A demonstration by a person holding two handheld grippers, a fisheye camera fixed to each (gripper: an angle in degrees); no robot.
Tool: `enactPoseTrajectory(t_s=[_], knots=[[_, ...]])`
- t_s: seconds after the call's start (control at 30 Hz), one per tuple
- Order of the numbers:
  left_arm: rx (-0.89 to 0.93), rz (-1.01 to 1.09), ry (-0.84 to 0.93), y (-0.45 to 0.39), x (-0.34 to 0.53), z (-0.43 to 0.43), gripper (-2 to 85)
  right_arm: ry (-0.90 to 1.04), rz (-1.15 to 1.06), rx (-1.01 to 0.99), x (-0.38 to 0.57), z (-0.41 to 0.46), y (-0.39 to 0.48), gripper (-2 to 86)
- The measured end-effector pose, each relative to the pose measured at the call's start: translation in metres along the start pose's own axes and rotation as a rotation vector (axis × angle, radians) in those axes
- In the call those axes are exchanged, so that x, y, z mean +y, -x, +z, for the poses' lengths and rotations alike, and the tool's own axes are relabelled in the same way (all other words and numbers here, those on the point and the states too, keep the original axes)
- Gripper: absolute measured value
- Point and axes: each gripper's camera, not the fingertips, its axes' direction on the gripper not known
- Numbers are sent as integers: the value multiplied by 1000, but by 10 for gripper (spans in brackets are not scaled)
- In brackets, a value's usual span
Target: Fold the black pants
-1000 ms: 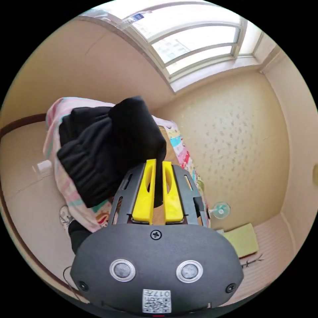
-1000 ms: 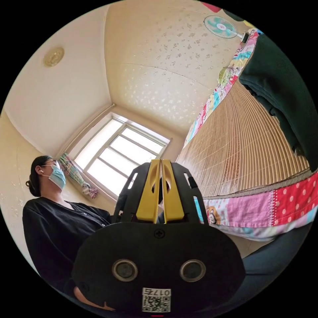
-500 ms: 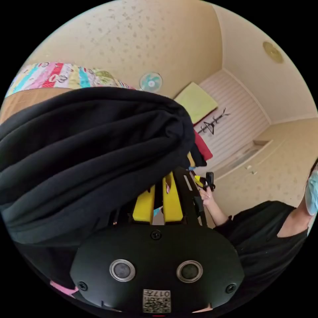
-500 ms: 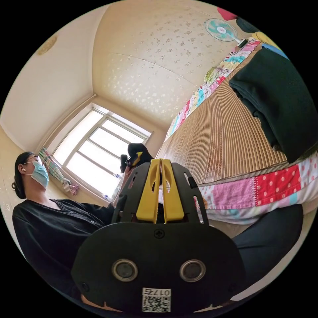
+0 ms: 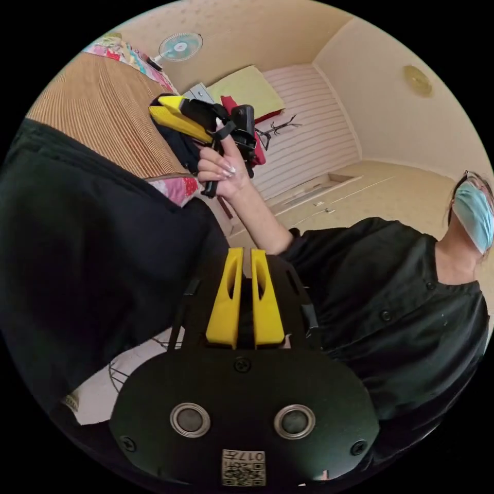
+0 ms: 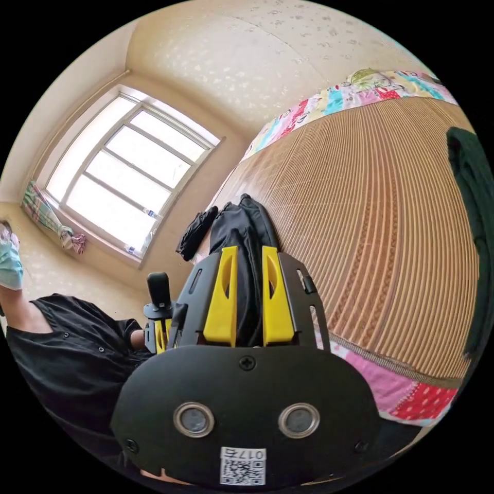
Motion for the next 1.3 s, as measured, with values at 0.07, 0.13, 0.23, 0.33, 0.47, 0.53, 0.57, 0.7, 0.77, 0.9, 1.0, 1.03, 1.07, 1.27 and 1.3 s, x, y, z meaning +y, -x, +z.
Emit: enactPoseTrajectory(t_s=[0.07,0.13,0.23,0.33,0.47,0.53,0.57,0.7,0.77,0.9,1.0,1.03,1.07,1.27,1.3], knots=[[-184,-24,-123,-13,10,-48,58,45,-39,35,-39,37,1,94],[-351,-83,-253,-22,16,-86,61,96,-68,64,-76,74,-2,105],[-581,-269,-456,-13,18,-145,96,209,-74,109,-127,141,-15,119],[-627,-392,-592,17,16,-186,131,339,-24,143,-147,193,-25,106],[-600,-505,-612,66,12,-203,141,274,90,146,-140,179,-44,51],[-508,-496,-619,83,13,-198,149,275,111,-59,-132,160,-55,42],[-418,-479,-631,92,17,-192,154,241,108,-201,-124,141,-58,39],[-243,-333,-677,80,39,-170,142,101,181,-644,-84,74,-67,32],[-170,-237,-665,56,55,-154,92,16,196,-863,-66,48,-73,30],[-125,-89,-618,11,71,-133,46,-111,171,-1133,-30,-1,-62,25],[-21,60,-649,-33,90,-137,37,-286,172,-1288,-9,-52,-60,24],[42,137,-687,-52,100,-146,35,-334,157,-1319,-6,-67,-60,24],[91,202,-717,-70,108,-158,32,-428,115,-1347,-2,-100,-60,23],[227,490,-930,-151,133,-234,18,-788,-172,-1270,-2,-270,-27,21],[254,507,-965,-154,132,-243,17,-853,-192,-1260,-7,-292,-25,21]])
